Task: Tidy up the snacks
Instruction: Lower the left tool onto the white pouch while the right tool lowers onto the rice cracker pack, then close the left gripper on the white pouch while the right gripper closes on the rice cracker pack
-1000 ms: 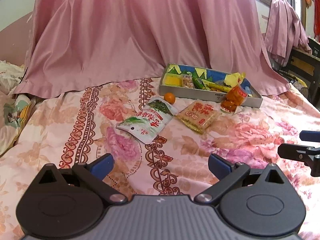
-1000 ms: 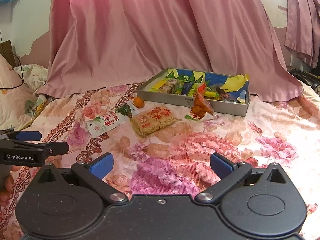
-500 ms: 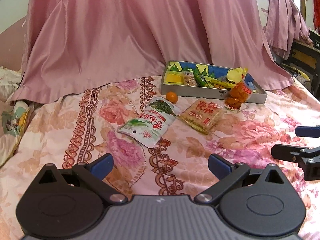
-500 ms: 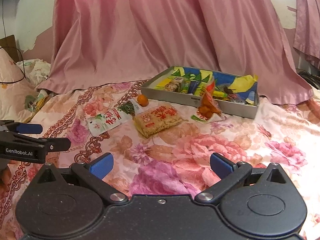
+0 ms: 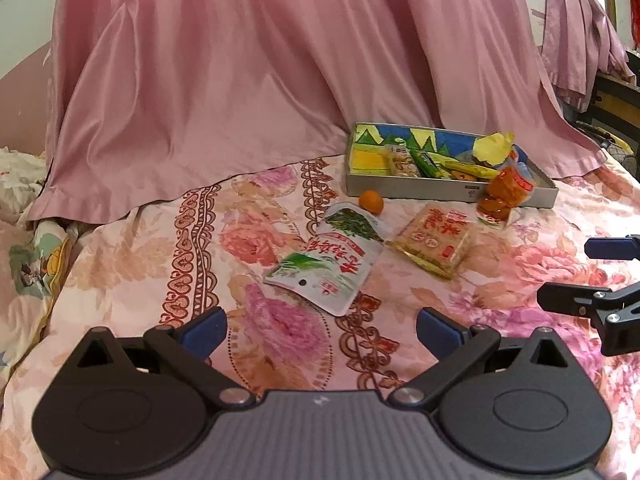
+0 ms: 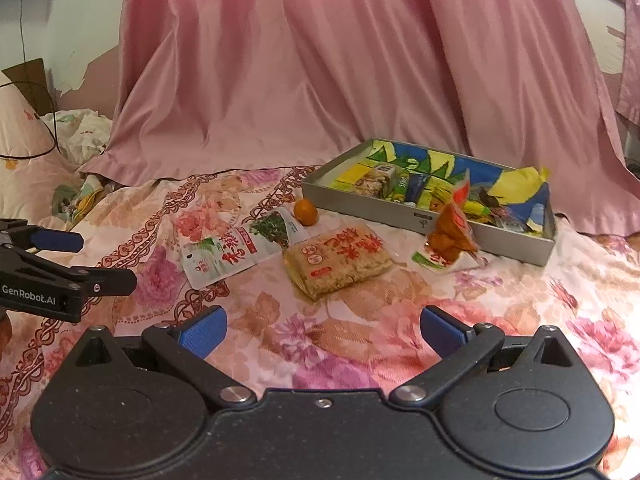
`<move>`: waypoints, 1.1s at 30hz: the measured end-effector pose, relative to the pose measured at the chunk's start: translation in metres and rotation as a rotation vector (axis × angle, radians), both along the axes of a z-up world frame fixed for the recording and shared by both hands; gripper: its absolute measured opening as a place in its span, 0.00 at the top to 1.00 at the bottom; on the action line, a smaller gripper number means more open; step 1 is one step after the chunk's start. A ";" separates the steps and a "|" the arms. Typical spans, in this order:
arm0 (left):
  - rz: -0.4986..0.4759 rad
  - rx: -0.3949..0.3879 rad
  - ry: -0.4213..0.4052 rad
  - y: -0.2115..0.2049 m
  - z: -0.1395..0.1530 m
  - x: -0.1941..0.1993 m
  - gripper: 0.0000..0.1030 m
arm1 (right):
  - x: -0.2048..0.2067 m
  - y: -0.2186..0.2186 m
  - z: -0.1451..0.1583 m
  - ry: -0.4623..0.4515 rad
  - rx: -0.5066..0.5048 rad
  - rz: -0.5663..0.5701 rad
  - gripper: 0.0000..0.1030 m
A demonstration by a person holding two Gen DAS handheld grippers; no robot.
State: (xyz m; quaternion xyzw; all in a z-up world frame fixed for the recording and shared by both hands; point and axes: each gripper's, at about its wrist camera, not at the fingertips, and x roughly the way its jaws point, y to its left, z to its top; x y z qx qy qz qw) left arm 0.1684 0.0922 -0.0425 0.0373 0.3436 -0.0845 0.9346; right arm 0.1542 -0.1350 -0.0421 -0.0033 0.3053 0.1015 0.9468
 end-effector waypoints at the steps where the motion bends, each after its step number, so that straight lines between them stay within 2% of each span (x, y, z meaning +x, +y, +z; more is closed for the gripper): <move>1: -0.002 -0.004 0.003 0.002 -0.002 0.004 0.00 | 0.003 0.002 -0.001 0.001 -0.002 0.001 0.01; 6: -0.035 -0.011 0.019 0.008 -0.015 0.030 0.00 | 0.025 0.005 -0.005 0.016 0.002 0.039 0.01; 11: -0.087 -0.016 0.027 0.011 -0.024 0.064 0.00 | 0.070 0.000 -0.017 0.015 -0.015 0.079 0.01; 18: -0.216 0.011 0.046 -0.005 -0.032 0.107 0.00 | 0.129 -0.018 -0.041 0.072 -0.003 0.082 0.01; 26: -0.307 0.022 0.116 -0.021 -0.059 0.145 0.00 | 0.154 -0.027 -0.060 0.133 0.015 0.102 0.01; 29: -0.332 0.004 0.145 -0.022 -0.066 0.156 0.00 | 0.162 -0.028 -0.063 0.138 0.024 0.121 0.01; 33: -0.338 0.025 0.176 -0.020 -0.073 0.167 0.00 | 0.172 -0.029 -0.065 0.132 0.041 0.175 0.01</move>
